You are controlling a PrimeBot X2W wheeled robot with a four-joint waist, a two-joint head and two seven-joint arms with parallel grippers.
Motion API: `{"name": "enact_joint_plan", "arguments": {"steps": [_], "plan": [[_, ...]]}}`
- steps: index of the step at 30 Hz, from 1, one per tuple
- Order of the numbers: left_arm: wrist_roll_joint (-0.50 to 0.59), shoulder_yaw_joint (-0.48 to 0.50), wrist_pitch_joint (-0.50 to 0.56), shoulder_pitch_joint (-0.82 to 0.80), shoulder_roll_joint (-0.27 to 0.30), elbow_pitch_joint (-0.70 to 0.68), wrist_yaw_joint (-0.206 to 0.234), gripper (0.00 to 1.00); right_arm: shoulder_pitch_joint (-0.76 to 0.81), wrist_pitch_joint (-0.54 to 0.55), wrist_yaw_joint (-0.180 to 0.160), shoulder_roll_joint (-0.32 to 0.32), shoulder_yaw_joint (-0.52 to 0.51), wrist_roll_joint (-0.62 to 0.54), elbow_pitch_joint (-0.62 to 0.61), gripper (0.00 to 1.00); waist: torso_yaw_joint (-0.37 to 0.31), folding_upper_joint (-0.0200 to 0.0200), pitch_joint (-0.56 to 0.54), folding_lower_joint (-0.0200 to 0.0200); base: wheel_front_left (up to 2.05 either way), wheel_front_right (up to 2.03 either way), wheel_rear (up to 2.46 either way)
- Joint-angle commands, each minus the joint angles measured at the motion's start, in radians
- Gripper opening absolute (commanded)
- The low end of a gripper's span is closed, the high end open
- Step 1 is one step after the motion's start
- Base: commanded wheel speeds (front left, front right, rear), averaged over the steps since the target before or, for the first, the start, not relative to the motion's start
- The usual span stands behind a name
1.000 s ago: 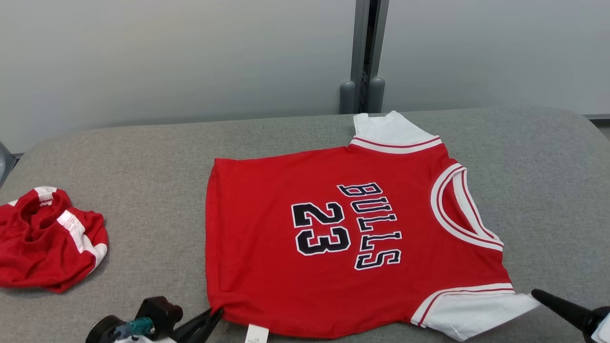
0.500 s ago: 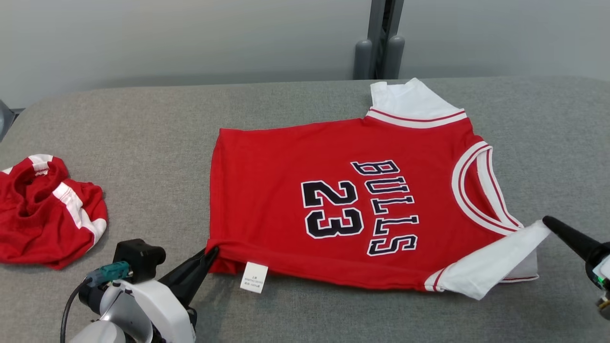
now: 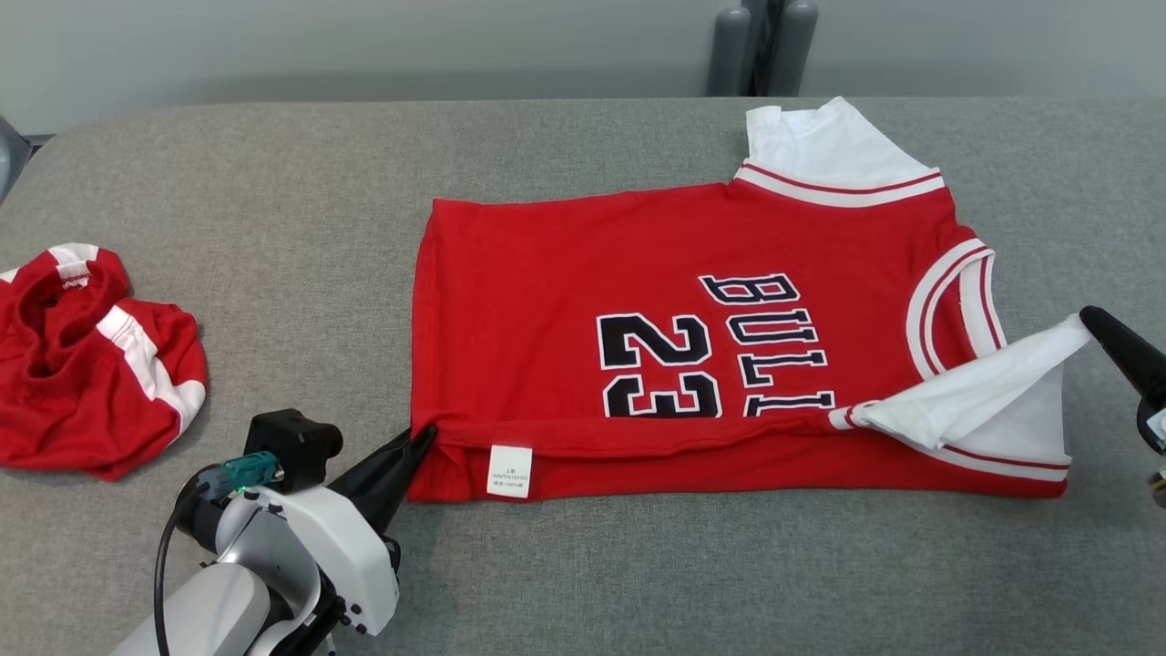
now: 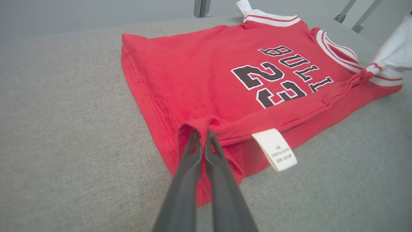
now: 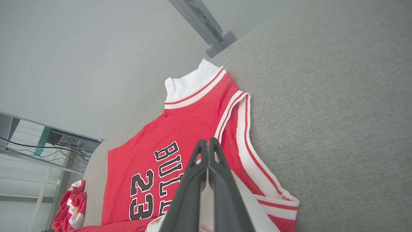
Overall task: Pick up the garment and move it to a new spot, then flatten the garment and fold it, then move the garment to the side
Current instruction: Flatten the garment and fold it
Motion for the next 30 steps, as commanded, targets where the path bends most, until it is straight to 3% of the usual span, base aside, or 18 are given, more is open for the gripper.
{"name": "enact_joint_plan", "arguments": {"steps": [1,13,30], "plan": [[0.005,0.002,-0.002,-0.019,-0.001,0.01,0.005,0.0,-0.016,-0.019,0.0,-0.01,0.005,-0.004,0.009,0.0,0.004,-0.0001,0.009,0.0,0.0,0.0,0.0],[0.037,-0.017,-0.046,-0.081,-0.06,0.113,0.007,0.0,-0.086,-0.149,0.0,-0.078,0.081,0.0,0.116,0.0,0.026,-0.0001,0.049,0.0,0.0,0.0,0.0],[0.052,-0.03,-0.113,-0.141,-0.122,0.217,-0.012,0.0,-0.139,-0.249,0.0,-0.136,0.173,0.038,0.187,0.0,0.046,-0.0001,0.088,0.0,0.0,0.0,0.0]]}}
